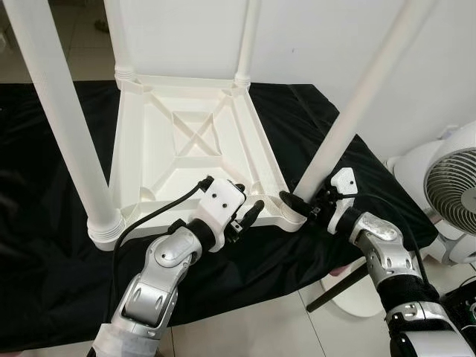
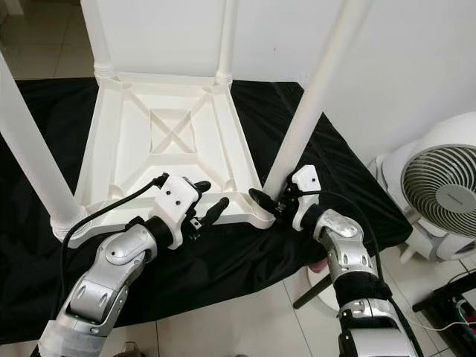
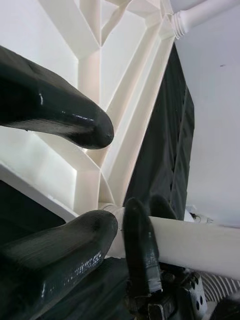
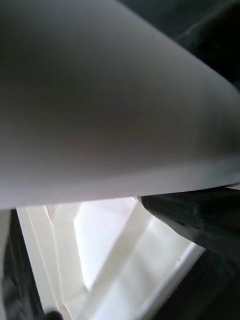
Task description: Building children table
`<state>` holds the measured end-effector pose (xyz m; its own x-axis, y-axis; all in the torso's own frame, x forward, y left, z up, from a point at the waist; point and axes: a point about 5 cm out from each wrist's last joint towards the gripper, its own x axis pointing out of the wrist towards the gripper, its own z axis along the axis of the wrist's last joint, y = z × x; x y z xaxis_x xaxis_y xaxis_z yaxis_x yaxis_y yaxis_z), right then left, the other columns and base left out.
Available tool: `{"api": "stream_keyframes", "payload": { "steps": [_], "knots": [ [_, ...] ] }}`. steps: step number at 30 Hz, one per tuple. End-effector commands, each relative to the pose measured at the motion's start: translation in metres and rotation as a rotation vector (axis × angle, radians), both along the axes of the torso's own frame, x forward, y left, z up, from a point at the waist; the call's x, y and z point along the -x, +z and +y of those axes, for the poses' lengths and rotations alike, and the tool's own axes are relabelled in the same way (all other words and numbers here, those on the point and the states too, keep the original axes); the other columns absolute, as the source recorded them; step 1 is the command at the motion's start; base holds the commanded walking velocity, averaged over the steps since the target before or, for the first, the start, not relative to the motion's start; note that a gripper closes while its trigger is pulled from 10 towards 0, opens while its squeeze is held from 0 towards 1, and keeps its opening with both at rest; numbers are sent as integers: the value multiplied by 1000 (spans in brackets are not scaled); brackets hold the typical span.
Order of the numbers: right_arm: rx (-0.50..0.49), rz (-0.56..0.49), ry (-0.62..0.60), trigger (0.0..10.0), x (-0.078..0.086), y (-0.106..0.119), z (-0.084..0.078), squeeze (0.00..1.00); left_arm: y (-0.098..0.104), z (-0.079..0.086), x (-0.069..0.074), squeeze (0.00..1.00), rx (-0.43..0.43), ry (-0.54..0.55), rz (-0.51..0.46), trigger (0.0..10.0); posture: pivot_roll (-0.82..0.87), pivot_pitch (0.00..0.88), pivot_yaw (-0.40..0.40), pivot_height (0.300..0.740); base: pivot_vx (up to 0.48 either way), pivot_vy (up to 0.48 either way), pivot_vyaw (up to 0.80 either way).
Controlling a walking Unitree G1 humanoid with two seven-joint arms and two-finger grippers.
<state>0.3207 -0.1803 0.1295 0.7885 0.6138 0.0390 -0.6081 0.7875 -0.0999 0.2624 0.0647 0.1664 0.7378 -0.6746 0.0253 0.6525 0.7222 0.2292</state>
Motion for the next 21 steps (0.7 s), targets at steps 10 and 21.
{"api": "stream_keyframes", "payload": {
  "steps": [10,21],
  "knots": [
    [-108,-12,-452,10000,16,-5,9,0,-3,-5,3,0,9,3,22,10000,63,72,-100,740,0,0,0],
    [-101,43,-770,10000,27,-11,21,0,-4,-4,3,0,8,2,25,10000,71,76,-99,740,0,0,0]
  ]
}}
